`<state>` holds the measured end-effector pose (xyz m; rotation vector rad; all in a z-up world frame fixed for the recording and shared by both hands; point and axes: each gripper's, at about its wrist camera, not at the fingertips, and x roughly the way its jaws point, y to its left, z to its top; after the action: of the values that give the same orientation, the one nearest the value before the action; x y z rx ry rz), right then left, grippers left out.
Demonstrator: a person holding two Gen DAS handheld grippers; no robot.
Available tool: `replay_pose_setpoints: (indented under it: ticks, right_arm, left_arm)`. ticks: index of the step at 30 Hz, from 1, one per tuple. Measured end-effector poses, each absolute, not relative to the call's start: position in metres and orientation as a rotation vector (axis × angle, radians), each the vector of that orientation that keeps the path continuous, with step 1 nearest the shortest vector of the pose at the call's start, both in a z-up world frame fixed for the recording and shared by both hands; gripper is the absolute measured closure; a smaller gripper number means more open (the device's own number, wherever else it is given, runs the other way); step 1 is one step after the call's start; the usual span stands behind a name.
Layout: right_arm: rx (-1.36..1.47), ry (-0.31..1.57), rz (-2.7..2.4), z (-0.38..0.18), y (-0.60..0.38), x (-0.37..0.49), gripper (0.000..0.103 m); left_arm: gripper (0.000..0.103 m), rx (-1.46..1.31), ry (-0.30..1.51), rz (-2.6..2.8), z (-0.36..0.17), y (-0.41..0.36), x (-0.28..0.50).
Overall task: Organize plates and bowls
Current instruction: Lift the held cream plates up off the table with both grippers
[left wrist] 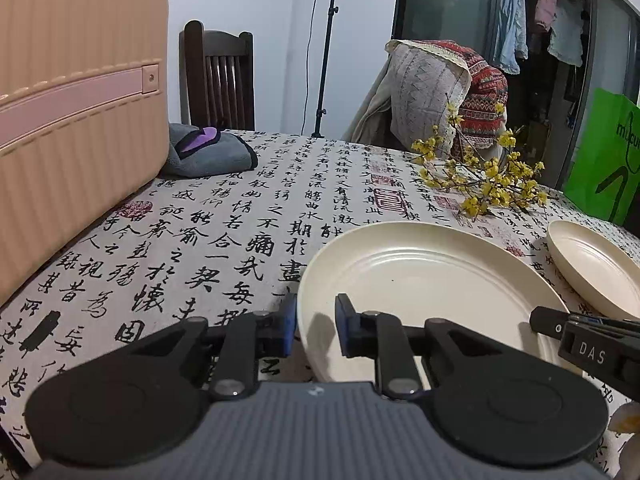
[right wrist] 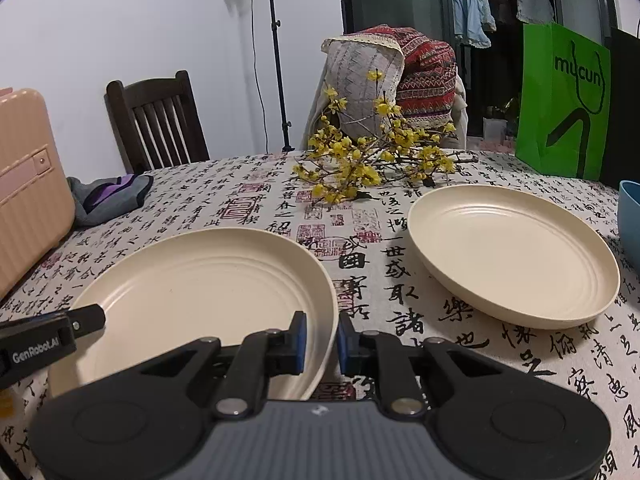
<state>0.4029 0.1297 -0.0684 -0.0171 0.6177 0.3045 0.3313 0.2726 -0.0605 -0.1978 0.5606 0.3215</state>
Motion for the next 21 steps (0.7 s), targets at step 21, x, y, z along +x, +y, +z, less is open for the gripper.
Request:
replay_pose_setpoints:
  ticks: [21]
  right_arm:
    - [-0.057,0.531,0.293,-0.061,0.133,0.389,0.090]
  left_arm:
    - [0.082,-0.135,0.520,0.345,-0.055,0.262,0.326]
